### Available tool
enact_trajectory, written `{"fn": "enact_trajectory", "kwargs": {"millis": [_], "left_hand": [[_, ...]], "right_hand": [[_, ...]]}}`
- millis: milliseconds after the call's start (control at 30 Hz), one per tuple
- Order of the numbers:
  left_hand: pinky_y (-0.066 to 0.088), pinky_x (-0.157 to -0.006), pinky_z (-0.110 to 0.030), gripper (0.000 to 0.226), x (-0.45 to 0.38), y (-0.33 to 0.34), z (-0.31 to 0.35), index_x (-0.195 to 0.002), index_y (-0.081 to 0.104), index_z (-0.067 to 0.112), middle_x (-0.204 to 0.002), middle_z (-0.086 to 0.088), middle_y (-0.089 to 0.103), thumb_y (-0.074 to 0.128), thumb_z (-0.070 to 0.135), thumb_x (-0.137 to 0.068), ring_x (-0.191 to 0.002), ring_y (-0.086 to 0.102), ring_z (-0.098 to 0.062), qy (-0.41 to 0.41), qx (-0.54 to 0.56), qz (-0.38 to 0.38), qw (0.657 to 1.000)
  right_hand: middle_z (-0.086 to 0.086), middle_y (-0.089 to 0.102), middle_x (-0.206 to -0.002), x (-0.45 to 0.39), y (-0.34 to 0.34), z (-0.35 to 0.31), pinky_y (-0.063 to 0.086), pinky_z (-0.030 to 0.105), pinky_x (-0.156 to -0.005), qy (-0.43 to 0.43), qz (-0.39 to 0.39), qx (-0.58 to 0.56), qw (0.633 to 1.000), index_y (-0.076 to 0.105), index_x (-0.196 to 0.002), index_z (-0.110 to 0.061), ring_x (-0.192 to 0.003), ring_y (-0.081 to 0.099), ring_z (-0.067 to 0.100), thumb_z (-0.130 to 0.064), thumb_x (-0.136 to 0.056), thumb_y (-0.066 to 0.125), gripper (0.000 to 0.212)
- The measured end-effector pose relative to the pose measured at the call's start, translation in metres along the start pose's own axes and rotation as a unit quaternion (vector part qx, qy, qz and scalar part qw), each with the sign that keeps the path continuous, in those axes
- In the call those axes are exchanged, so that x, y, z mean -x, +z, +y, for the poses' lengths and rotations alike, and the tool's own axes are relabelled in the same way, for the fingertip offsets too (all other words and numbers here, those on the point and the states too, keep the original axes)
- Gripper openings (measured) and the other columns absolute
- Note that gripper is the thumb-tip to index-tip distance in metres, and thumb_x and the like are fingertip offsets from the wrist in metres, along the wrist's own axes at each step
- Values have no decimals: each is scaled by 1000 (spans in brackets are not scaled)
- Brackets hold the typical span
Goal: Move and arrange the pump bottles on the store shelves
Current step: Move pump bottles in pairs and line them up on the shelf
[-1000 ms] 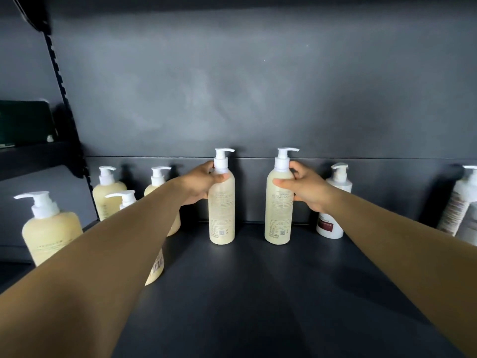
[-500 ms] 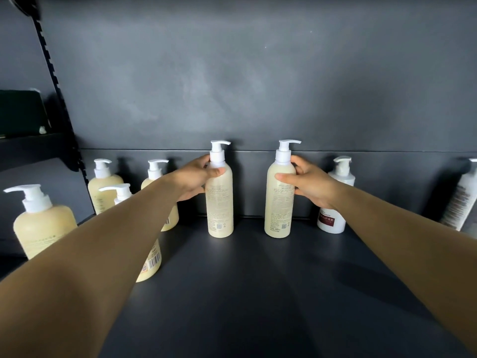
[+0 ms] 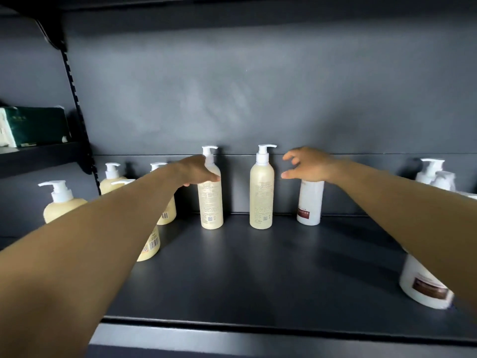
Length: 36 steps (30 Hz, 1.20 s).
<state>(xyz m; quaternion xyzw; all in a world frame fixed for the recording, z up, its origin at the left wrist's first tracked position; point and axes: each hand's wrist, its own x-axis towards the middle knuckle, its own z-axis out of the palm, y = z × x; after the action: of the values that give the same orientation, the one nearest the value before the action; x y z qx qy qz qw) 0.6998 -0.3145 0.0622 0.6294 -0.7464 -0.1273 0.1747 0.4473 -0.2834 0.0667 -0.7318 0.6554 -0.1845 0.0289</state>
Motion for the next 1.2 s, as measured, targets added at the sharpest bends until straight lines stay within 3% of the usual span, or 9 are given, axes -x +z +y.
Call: {"fn": "enact_trajectory", "kwargs": {"millis": [100, 200, 267, 467, 767, 1200], "left_hand": [[37, -103, -32, 73, 28, -11, 24, -147, 26, 15, -148, -5, 37, 59, 40, -88, -132, 40, -24, 27, -156, -25, 987], [34, -109, -33, 69, 57, -19, 50, -147, 27, 15, -149, -4, 36, 57, 39, -89, -136, 36, -23, 46, -252, -35, 966], [35, -109, -33, 69, 74, -21, 64, -147, 27, 15, -149, -4, 35, 58, 38, -89, -136, 37, -24, 55, -283, -34, 957], [37, -102, -31, 71, 126, -14, 96, -146, 27, 15, -147, -5, 39, 61, 36, -88, -132, 41, -24, 80, -290, -32, 953], [34, -109, -32, 69, 181, 0, 163, -145, 32, 14, -150, -4, 34, 62, 37, -88, -135, 37, -25, 129, -277, -42, 951], [31, -110, -32, 70, 214, 54, 349, -145, 30, 15, -151, -3, 31, 63, 35, -87, -137, 34, -25, 184, -239, -17, 953]], "right_hand": [[2, 42, -145, 31, -26, 4, 34, 27, -100, -6, -2, 78, 997, 42, -139, -17, -131, 42, 20, -37, -88, 62, 59], [3, 42, -145, 66, -49, 6, 34, 25, -95, -7, 9, 130, 991, 39, -140, -16, -131, 41, 22, -38, -86, 64, 63], [5, 39, -146, 93, -63, 7, 33, 27, -99, 5, 10, 148, 989, 35, -143, -17, -133, 38, 24, -38, -86, 65, 68], [6, 41, -141, 174, -89, 16, 38, 32, -98, 48, 3, 177, 983, 32, -145, -22, -128, 43, 27, -40, -82, 69, 75], [9, 45, -135, 272, -126, 60, 42, 35, -96, 100, 10, 184, 978, 29, -145, -22, -119, 49, 30, -37, -78, 74, 82], [11, 40, -142, 366, -202, 224, 39, 38, -103, 155, 22, 180, 971, 30, -145, -20, -128, 43, 31, -36, -77, 75, 83]]}}
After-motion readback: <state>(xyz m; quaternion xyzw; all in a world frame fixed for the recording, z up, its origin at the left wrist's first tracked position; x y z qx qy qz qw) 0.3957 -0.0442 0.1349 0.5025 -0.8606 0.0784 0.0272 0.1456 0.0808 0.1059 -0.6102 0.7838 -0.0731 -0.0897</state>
